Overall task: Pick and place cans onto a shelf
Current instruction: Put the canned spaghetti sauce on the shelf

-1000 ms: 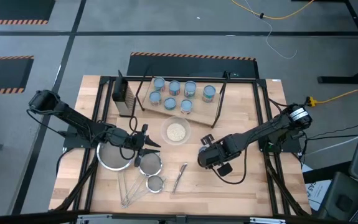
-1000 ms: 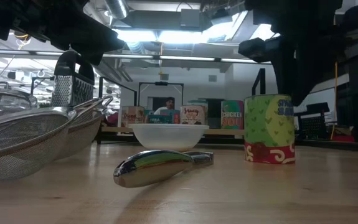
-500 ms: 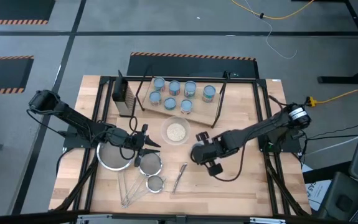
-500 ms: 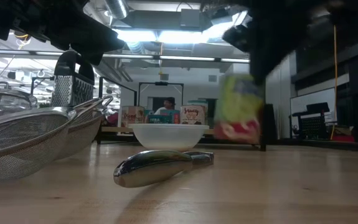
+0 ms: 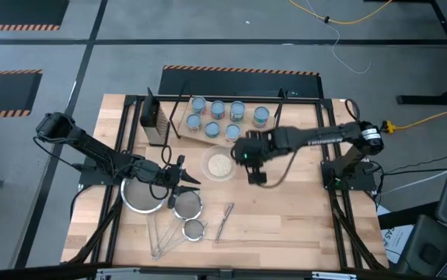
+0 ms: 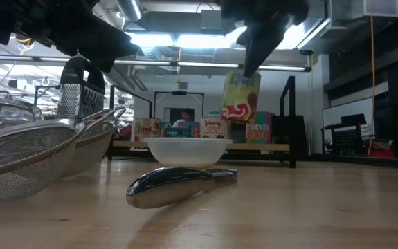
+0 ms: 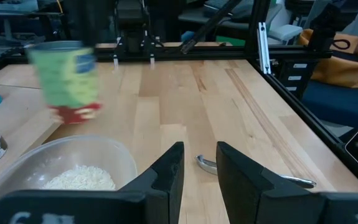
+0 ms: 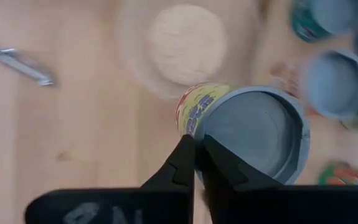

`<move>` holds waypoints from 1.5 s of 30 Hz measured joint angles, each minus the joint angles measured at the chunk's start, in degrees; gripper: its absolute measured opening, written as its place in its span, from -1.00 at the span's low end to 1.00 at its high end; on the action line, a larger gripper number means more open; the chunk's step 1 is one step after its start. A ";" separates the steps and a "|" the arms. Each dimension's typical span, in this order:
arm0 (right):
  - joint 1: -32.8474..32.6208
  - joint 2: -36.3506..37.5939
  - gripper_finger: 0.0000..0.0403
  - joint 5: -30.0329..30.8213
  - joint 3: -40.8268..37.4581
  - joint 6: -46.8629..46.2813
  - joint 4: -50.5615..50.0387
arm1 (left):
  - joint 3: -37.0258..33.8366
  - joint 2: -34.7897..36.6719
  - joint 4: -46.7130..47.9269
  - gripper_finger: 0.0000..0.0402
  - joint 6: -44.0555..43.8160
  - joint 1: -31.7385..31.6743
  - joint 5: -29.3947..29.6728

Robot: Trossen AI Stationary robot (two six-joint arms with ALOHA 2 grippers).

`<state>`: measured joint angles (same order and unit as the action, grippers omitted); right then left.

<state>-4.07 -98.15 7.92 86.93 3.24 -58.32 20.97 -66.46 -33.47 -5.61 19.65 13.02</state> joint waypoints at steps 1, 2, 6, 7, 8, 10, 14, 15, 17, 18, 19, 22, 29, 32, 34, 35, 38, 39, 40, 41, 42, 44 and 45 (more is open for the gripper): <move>1.40 0.00 -0.91 0.00 -0.10 -0.12 0.05 | 0.00 0.00 0.00 -0.57 0.00 0.01 0.00; 2.69 0.00 -0.91 0.04 -0.23 -0.24 0.00 | 0.00 0.00 0.00 -0.57 0.00 0.00 0.00; 7.40 0.00 -0.90 0.11 -1.08 -0.22 -0.16 | 0.00 0.00 0.00 -0.57 0.09 0.01 0.00; 8.41 0.01 -0.90 0.11 -1.36 -0.24 -0.16 | 0.00 0.00 0.00 -0.57 0.09 -0.01 0.00; 9.29 0.07 -0.90 0.11 -1.93 -0.23 0.04 | 0.00 0.00 0.00 -0.57 0.09 0.01 0.00; 10.81 0.09 -0.90 0.11 -3.26 -0.22 0.40 | 0.00 0.00 0.02 -0.57 0.11 0.00 0.00; 13.09 0.09 -0.90 0.09 -5.99 -0.22 1.06 | 0.00 0.00 0.17 -0.57 0.11 0.01 0.00; 13.53 0.09 -0.90 0.09 -6.80 -0.22 1.68 | 0.00 0.00 0.20 -0.57 0.11 -0.01 0.00; 14.37 0.24 -0.90 0.22 -7.92 -0.21 3.07 | 0.00 0.00 0.28 -0.57 0.11 0.01 0.00; 14.72 0.32 -0.90 0.20 -8.29 -0.17 3.49 | 0.00 0.00 0.32 -0.57 0.11 0.00 0.00; 15.03 0.37 -0.90 0.20 -8.44 -0.19 3.56 | 0.00 0.00 0.33 -0.57 0.11 0.00 0.00; 15.66 0.39 -0.90 1.45 -8.62 -0.17 4.02 | 0.00 0.00 0.38 -0.57 0.11 0.00 0.00; 16.23 0.27 -0.90 2.81 -8.71 0.31 4.64 | 0.00 0.00 0.42 -0.57 0.11 -0.01 0.00; 16.21 0.24 -0.89 2.97 -8.74 0.27 4.63 | 0.00 0.00 0.42 -0.57 0.13 0.01 0.00; 16.23 0.22 -0.86 2.97 -8.74 0.26 4.64 | 0.00 0.00 0.43 -0.57 0.13 -0.01 0.00; 16.23 0.22 -0.85 3.00 -8.74 0.24 4.65 | 0.00 0.00 0.43 -0.57 0.13 0.00 0.00; 16.23 0.16 -0.79 3.23 -8.78 0.26 4.73 | 0.00 0.00 0.44 -0.57 0.13 0.01 0.00; 16.23 0.14 -0.77 3.27 -8.78 0.27 4.78 | 0.00 0.00 0.44 -0.57 0.13 0.01 0.00; 16.23 0.12 -0.75 3.28 -8.80 0.27 4.76 | 0.00 0.00 0.44 -0.57 0.13 0.01 0.00; 16.23 0.11 -0.74 3.31 -8.83 0.27 4.76 | 0.00 0.00 0.44 -0.57 0.13 0.01 0.00; 16.23 0.11 -0.72 3.30 -8.83 0.27 4.74 | 0.00 0.00 0.44 -0.57 0.13 0.01 0.00; 16.23 0.11 -0.68 3.21 -8.83 0.27 4.71 | 0.00 0.00 0.44 -0.57 0.13 0.01 0.00; 16.23 0.11 -0.65 3.18 -8.85 0.27 4.66 | 0.00 0.00 0.44 -0.57 0.13 0.01 0.00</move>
<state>12.16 -98.04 11.11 78.08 3.51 -53.66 20.97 -66.46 -33.04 -5.48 19.66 13.02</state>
